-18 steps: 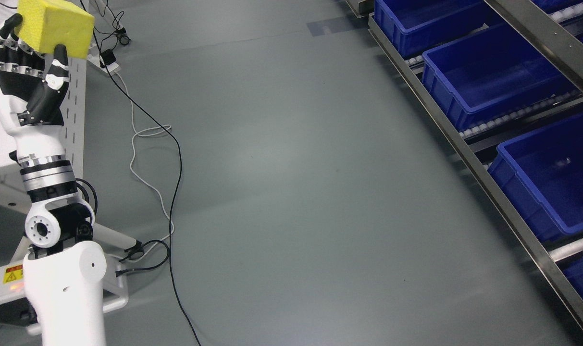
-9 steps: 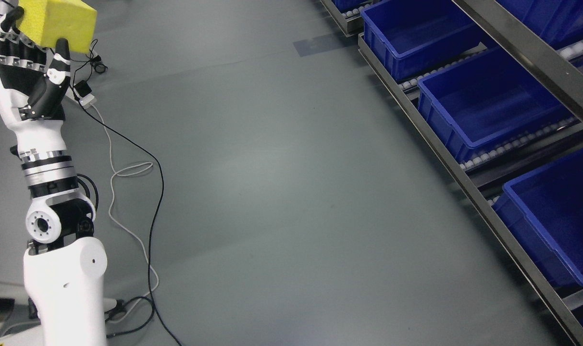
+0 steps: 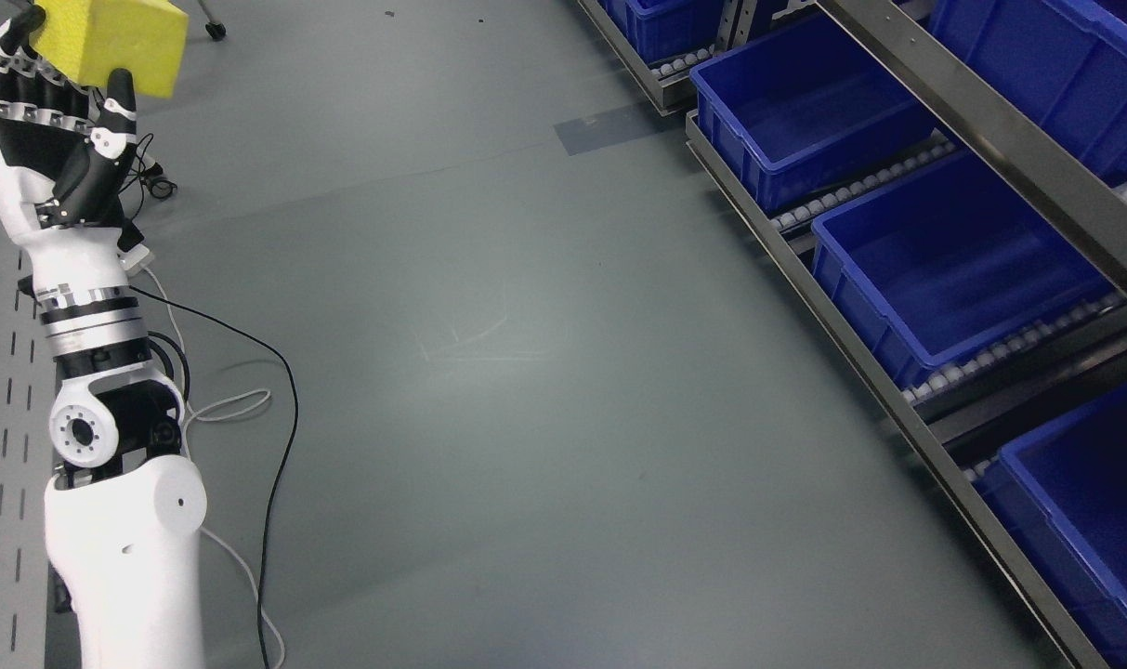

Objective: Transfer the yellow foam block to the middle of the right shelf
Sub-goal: 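Hold the cube up in the left hand while turning toward the bin shelves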

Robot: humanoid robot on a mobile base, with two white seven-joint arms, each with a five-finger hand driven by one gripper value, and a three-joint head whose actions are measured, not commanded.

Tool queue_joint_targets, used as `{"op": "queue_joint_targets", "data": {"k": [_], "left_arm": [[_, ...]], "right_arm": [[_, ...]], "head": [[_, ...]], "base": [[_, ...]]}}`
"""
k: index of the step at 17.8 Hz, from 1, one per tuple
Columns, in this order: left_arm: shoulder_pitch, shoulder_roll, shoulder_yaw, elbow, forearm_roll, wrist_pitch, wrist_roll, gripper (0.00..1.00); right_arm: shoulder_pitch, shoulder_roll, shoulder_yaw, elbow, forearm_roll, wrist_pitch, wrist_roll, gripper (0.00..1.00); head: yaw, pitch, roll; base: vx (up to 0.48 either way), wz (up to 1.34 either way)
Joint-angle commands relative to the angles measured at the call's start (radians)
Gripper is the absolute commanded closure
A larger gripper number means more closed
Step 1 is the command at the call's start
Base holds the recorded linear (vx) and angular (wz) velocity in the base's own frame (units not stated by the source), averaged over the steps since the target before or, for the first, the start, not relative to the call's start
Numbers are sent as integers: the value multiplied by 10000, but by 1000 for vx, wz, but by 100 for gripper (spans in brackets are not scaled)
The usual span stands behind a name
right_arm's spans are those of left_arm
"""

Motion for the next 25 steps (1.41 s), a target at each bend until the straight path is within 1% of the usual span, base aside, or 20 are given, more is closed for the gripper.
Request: {"op": "queue_joint_targets", "data": {"k": [1,10,13,19,25], "left_arm": [[-10,220,-49,-28,0,-7,-15,62],[-55,267,-33,-89,0,-7,-15,62],[-269,313,-64,-196,0,8,-15,62],[-653,313,-830,-288,0,100,-15,62],[-776,313,-923,-442,-261,223,-15,62]], "right_arm": [[-30,-175,0,-174,0,-15,2,0],[-30,-175,0,-174,0,-15,2,0],[-30,-175,0,-174,-16,-15,2,0],[-30,-175,0,-174,0,-15,2,0],[-30,-175,0,-174,-15,-15,2,0]], "head": [[0,0,0],[0,0,0],[0,0,0],[0,0,0],[0,0,0]], "base": [[406,0],[398,-7],[361,-144],[222,-605],[178,-821]]}}
